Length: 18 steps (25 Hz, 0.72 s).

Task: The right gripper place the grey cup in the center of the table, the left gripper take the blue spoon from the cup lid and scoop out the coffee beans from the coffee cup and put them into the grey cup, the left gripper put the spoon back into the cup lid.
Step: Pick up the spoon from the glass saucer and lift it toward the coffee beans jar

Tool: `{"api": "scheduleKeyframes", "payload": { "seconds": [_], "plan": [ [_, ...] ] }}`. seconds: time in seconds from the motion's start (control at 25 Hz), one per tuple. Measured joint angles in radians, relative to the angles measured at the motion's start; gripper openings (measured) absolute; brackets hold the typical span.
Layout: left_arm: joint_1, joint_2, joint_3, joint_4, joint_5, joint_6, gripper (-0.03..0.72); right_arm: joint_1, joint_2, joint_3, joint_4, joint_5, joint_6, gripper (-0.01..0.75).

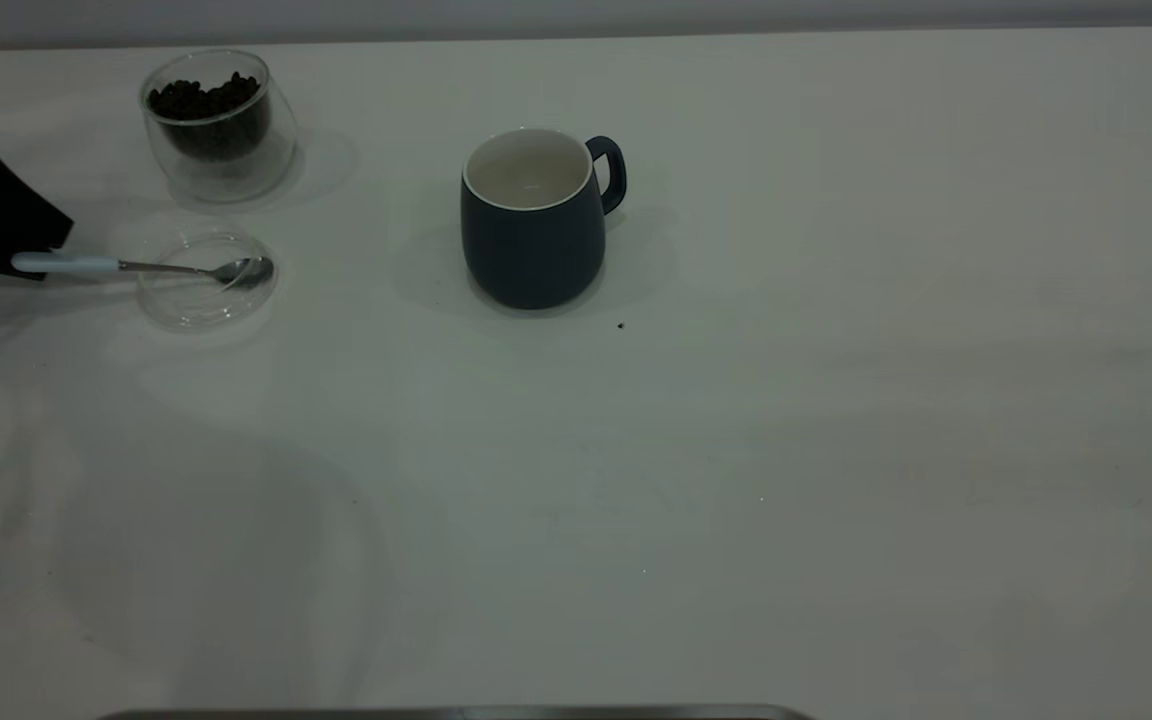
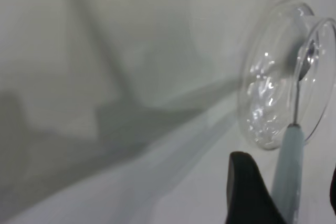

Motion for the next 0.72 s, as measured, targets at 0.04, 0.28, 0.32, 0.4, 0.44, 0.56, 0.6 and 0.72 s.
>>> {"api": "scheduleKeyframes", "payload": {
  "seconds": [0.04,0.28,0.32,0.4,0.44,0.56,0.6,0.72],
  "plan": [
    [-0.004,0.000,0.000,0.002,0.000,0.001,0.445,0.000,0.000,0.000,0.000,0.000,0.000,0.453],
    [-0.014,0.000,0.000,0.045,0.000,0.001,0.445,0.000,0.000,0.000,0.000,0.000,0.000,0.453],
    [-0.016,0.000,0.000,0.046,0.000,0.001,0.445,0.000,0.000,0.000,0.000,0.000,0.000,0.453],
    [-0.019,0.000,0.000,0.047,0.000,0.001,0.445,0.000,0.000,0.000,0.000,0.000,0.000,0.453],
    [-0.021,0.000,0.000,0.049,0.000,0.002,0.445,0.000,0.000,0.000,0.000,0.000,0.000,0.453],
    [-0.026,0.000,0.000,0.050,0.000,0.002,0.445,0.000,0.000,0.000,0.000,0.000,0.000,0.453],
    [-0.026,0.000,0.000,0.049,0.000,0.002,0.445,0.000,0.000,0.000,0.000,0.000,0.000,0.453],
    [-0.027,0.000,0.000,0.049,0.000,0.002,0.444,0.000,0.000,0.000,0.000,0.000,0.000,0.453]
  ]
}}
